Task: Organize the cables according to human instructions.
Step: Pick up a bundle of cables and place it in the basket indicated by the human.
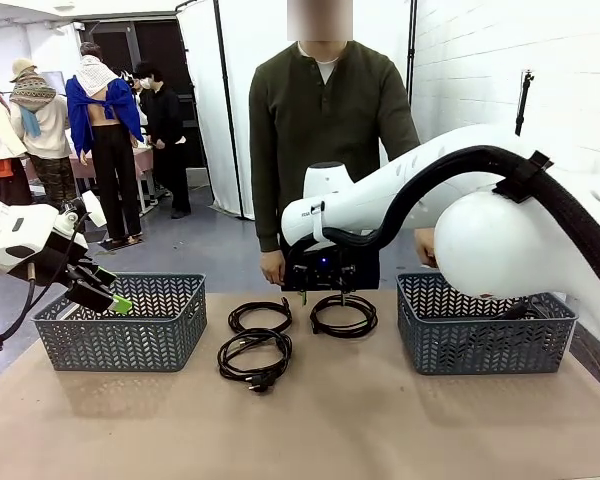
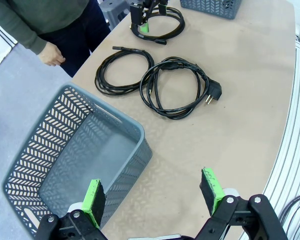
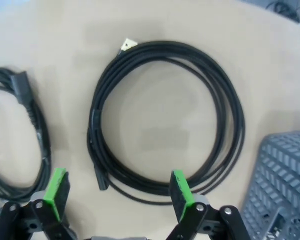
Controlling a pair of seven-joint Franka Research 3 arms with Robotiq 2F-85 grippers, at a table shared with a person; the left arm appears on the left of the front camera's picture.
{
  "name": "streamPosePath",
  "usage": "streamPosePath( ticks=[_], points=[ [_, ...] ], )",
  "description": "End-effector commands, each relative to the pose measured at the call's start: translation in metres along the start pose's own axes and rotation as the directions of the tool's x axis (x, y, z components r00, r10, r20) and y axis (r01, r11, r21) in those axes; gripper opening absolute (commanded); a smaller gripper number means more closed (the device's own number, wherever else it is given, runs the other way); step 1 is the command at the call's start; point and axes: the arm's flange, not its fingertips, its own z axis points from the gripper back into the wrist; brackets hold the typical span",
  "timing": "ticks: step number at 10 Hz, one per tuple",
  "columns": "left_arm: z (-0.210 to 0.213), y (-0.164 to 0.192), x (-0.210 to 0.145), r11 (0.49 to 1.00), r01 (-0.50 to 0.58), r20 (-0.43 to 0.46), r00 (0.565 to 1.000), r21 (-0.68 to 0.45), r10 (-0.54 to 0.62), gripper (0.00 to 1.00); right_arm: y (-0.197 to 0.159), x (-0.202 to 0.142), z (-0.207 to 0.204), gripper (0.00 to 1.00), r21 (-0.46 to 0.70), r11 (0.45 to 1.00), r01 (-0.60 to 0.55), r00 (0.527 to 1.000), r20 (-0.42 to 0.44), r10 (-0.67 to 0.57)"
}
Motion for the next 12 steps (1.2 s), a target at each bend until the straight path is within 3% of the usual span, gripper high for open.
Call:
streamPosePath(
  ticks=[1,12],
  points=[
    [-0.001,0.003,-0.002,1.0,0.003,0.006,1.0,-0.006,-0.003,1.0,0.006,0.01,-0.007,1.0,-0.047,0.998,0.044,0.999,0.028,-0.043],
    [-0.001,0.003,-0.002,1.0,0.003,0.006,1.0,-0.006,-0.003,1.0,0.009,0.021,-0.037,1.0,-0.086,0.992,0.093,0.995,0.047,-0.09]
  ],
)
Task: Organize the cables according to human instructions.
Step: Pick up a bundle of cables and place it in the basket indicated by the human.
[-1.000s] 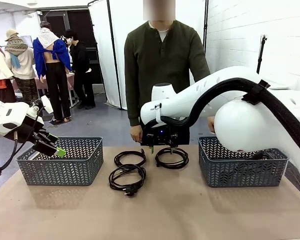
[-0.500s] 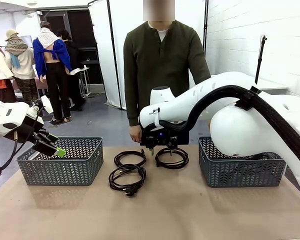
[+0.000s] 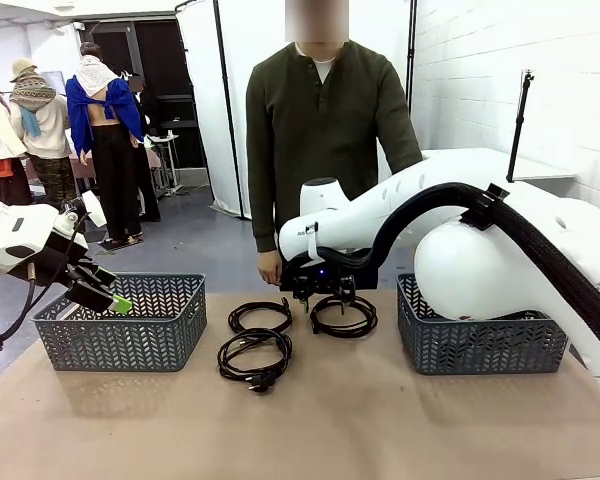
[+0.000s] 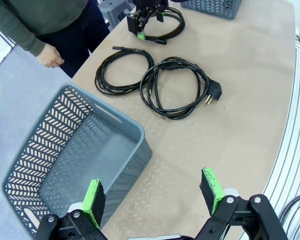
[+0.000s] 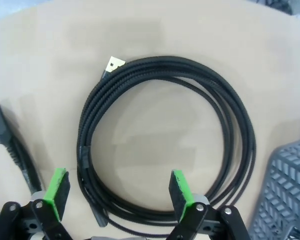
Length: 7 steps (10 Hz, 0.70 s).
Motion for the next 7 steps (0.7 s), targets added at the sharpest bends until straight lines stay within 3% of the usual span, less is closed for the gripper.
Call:
streamPosePath(
  ticks=[1,7],
  points=[
    [-0.001,0.003,-0.002,1.0,0.003,0.006,1.0,-0.006,-0.003,1.0,0.006,0.008,-0.002,1.0,-0.052,0.998,0.031,0.999,0.027,-0.029],
    [-0.001,0.003,-0.002,1.0,0.003,0.006,1.0,-0.006,-0.003,1.0,0.01,0.016,-0.013,1.0,-0.079,0.996,0.035,0.999,0.01,-0.034]
  ],
)
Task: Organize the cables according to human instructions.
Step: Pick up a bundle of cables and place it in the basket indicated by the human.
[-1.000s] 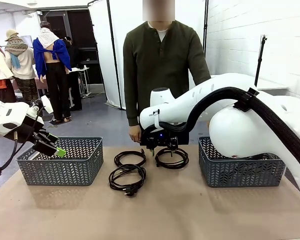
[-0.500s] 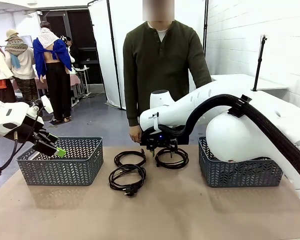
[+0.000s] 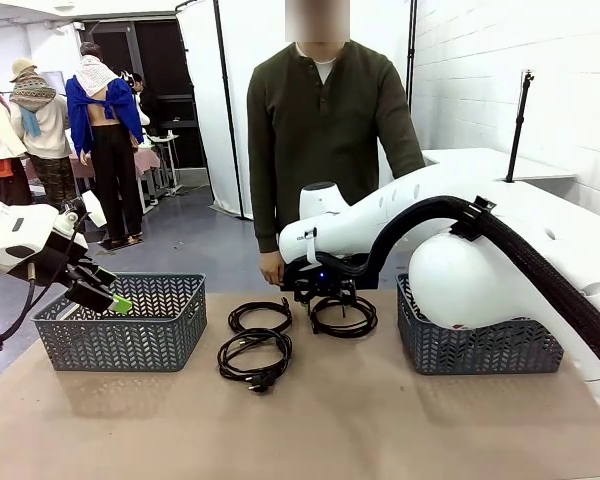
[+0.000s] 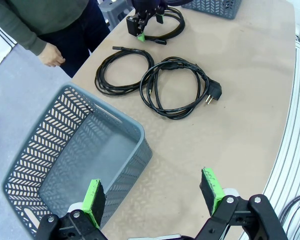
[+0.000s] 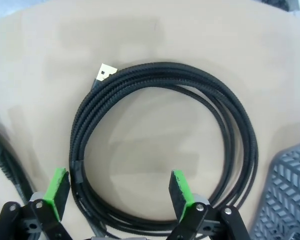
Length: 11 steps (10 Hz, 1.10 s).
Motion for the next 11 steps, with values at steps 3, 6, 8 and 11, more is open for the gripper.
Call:
streamPosePath(
  ticks=[3,6,8,11],
  points=[
    [-0.001,0.003,-0.002,1.0,0.003,0.006,1.0,-0.006,-0.003,1.0,0.013,0.01,-0.002,1.0,-0.057,0.998,0.018,1.0,0.025,-0.017],
    [-0.001,0.003,-0.002,1.0,0.003,0.006,1.0,-0.006,-0.003,1.0,0.016,0.011,-0.005,0.76,-0.05,0.999,0.014,1.0,0.005,-0.014],
    [-0.001,0.003,-0.002,1.0,0.003,0.006,1.0,-0.006,-0.003,1.0,0.019,0.01,-0.003,0.41,-0.034,0.999,0.005,1.0,-0.003,-0.005],
    [-0.001,0.003,-0.002,1.0,0.003,0.006,1.0,-0.006,-0.003,1.0,0.021,0.008,0.002,0.0,0.013,1.0,-0.024,0.999,-0.028,0.024]
  ],
)
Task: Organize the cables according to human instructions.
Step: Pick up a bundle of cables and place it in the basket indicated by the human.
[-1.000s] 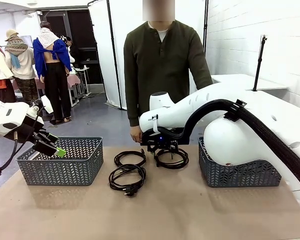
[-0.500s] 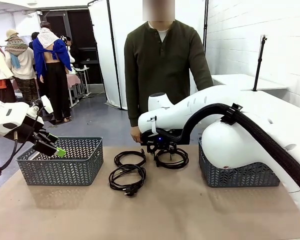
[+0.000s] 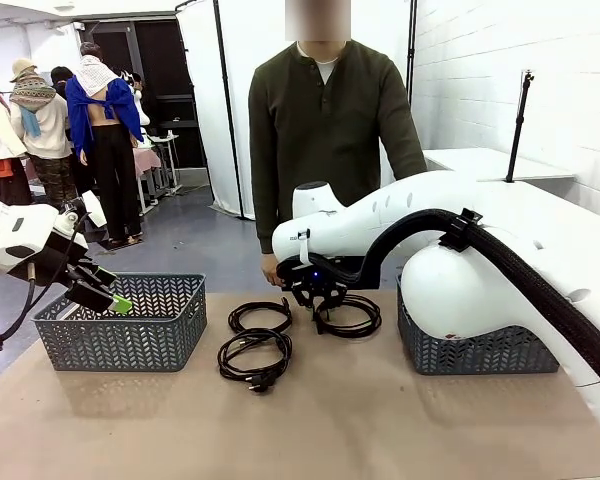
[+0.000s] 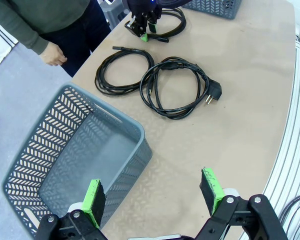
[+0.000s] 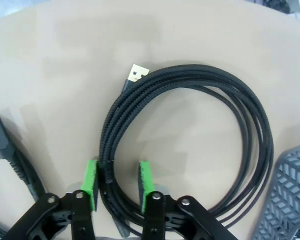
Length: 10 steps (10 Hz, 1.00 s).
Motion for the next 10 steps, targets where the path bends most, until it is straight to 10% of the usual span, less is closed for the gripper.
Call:
streamPosePath(
  ticks=[1,10],
  points=[
    [-0.001,0.003,-0.002,1.0,0.003,0.006,1.0,-0.006,-0.003,1.0,0.005,0.008,0.001,0.0,0.024,1.0,-0.019,0.999,-0.026,0.02],
    [-0.001,0.003,-0.002,1.0,0.003,0.006,1.0,-0.006,-0.003,1.0,-0.008,-0.017,0.07,0.0,0.08,0.975,-0.209,0.977,-0.012,0.211]
  ],
)
